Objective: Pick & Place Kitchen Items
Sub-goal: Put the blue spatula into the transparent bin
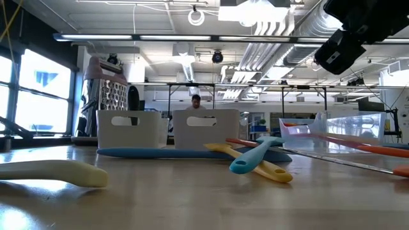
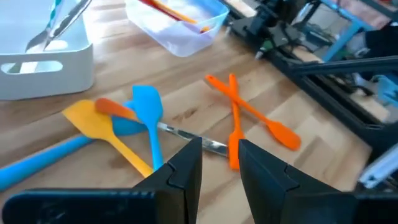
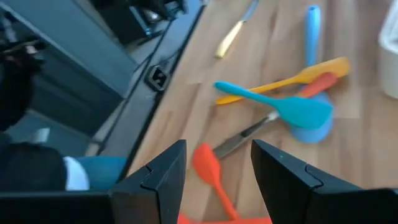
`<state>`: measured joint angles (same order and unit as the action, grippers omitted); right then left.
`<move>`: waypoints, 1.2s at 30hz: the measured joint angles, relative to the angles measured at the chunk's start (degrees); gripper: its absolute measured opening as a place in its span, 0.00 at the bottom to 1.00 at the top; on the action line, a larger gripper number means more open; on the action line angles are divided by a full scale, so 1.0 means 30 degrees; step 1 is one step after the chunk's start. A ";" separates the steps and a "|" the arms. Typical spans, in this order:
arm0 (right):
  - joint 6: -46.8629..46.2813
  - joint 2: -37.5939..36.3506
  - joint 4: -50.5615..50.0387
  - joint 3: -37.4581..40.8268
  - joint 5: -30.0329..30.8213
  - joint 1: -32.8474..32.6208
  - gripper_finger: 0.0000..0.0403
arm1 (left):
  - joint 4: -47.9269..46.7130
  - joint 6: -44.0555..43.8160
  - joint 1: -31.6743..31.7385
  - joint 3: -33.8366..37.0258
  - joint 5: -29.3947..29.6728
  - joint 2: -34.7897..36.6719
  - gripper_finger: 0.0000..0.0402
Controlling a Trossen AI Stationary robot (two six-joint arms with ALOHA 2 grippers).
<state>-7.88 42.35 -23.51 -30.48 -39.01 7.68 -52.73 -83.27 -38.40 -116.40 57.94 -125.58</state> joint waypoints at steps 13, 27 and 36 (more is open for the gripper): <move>-0.0326 -0.0015 -0.1220 0.0000 -0.0523 -0.2932 0.43 | 0.0085 0.2356 0.2002 -0.0037 0.0730 -0.0270 0.25; -0.0508 -0.0015 -0.0998 0.0000 -0.0485 -0.4998 0.43 | 0.0280 0.3021 0.4934 -0.0037 -0.7738 -0.0270 0.25; -0.0808 -0.0015 -0.0325 0.0000 -0.0522 -0.5230 0.43 | -0.0275 0.3163 0.6294 0.0013 -1.2339 -0.1311 0.25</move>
<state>-10.30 42.30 -24.49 -30.48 -40.58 -8.01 -53.55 -73.78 -19.52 -116.36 20.93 -129.51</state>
